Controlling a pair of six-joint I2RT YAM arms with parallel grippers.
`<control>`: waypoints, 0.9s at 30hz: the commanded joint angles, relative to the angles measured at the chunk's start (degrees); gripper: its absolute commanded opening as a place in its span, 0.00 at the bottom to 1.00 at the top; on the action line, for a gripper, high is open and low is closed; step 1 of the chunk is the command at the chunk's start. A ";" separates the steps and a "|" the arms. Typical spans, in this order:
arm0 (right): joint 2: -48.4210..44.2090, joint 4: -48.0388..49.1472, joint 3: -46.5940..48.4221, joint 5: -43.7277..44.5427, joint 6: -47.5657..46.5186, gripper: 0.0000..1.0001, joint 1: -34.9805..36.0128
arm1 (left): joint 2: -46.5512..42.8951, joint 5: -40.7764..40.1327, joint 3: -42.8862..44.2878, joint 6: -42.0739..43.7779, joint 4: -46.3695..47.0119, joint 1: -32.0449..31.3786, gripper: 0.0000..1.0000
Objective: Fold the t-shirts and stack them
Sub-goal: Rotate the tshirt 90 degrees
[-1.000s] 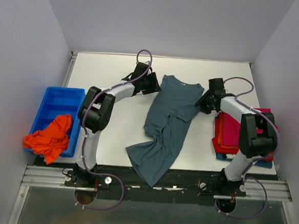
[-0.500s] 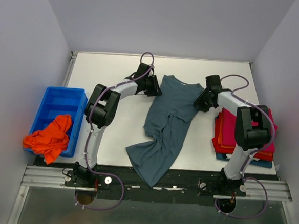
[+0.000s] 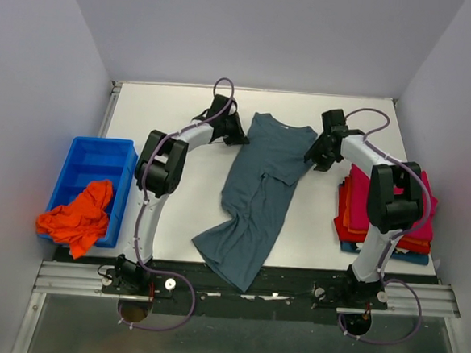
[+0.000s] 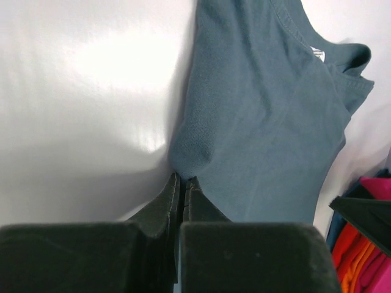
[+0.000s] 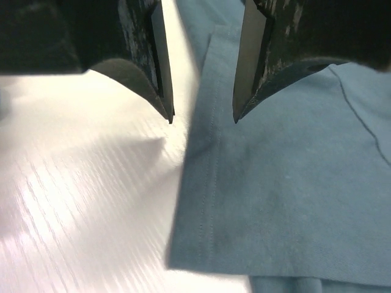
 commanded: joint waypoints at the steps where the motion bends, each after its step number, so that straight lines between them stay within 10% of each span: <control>1: -0.31 -1.06 5.77 -0.05 -2.28 0.54 0.22 | 2.50 -3.15 1.03 -4.10 1.18 4.61 0.00; 7: -1.45 8.08 3.14 -13.14 -3.78 0.62 0.74 | 3.20 -6.50 0.50 -8.85 4.61 8.65 0.00; 27: 19.72 3.52 25.19 -13.77 3.25 0.55 5.41 | 5.58 -8.26 2.87 -11.49 5.14 12.00 0.00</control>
